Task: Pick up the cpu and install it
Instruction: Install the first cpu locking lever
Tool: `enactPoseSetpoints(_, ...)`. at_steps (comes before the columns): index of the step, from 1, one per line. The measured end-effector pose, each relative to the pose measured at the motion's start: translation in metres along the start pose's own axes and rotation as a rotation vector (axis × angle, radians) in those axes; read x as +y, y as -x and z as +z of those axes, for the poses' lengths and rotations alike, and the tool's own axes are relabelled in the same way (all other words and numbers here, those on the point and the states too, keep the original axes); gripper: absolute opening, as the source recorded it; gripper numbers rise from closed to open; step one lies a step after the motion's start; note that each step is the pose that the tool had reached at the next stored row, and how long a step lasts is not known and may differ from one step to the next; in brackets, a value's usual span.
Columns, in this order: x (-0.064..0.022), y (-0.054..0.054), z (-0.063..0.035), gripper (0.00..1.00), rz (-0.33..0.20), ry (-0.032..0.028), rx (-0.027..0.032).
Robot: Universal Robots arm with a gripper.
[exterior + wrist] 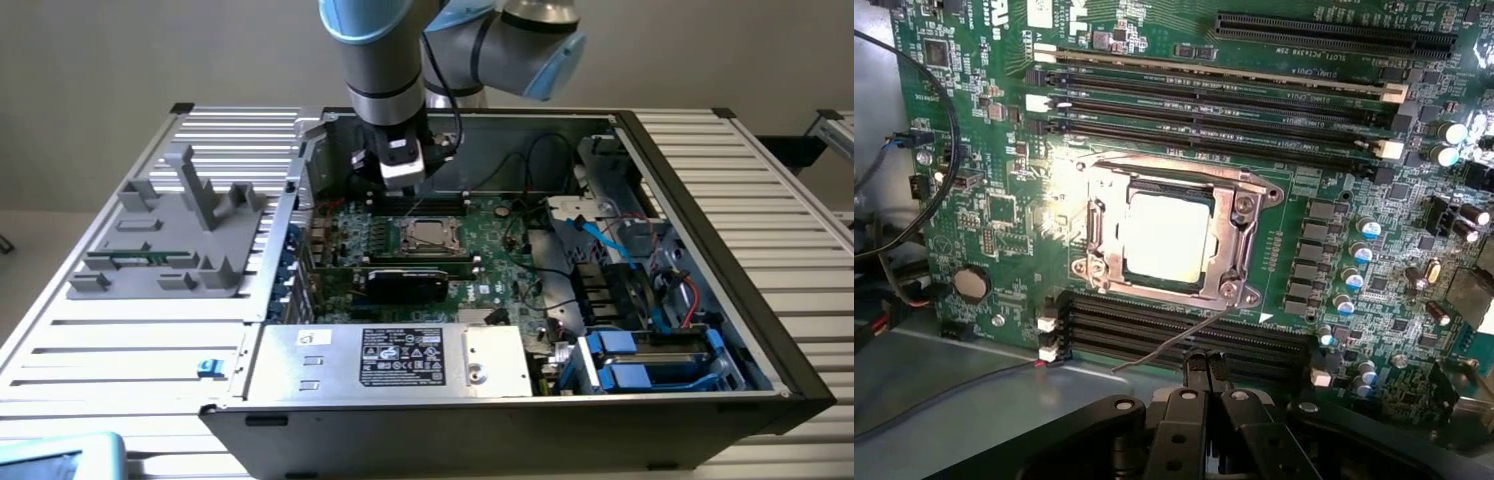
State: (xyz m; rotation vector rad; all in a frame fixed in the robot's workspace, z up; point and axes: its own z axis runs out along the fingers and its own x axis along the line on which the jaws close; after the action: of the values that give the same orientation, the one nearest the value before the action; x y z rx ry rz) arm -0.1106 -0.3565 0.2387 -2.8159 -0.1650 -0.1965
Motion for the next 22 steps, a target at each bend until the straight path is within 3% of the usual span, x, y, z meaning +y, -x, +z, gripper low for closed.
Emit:
enactPoseSetpoints(2, 0.0006, 0.001, 0.0005, 0.12, 0.000, -0.0013, 0.0001)
enactPoseSetpoints(6, 0.0014, 0.005, 0.0038, 0.12, 0.005, -0.0121, 0.0028)
enactPoseSetpoints(10, 0.0028, 0.006, 0.0083, 0.12, 0.017, -0.0134, 0.0069)
enactPoseSetpoints(16, 0.0044, 0.007, 0.0134, 0.12, 0.054, -0.0257, 0.0207)
enactPoseSetpoints(20, 0.0054, 0.008, 0.0163, 0.12, 0.078, -0.0375, 0.0298)
enactPoseSetpoints(22, 0.0058, 0.008, 0.0173, 0.12, 0.089, -0.0393, 0.0338)
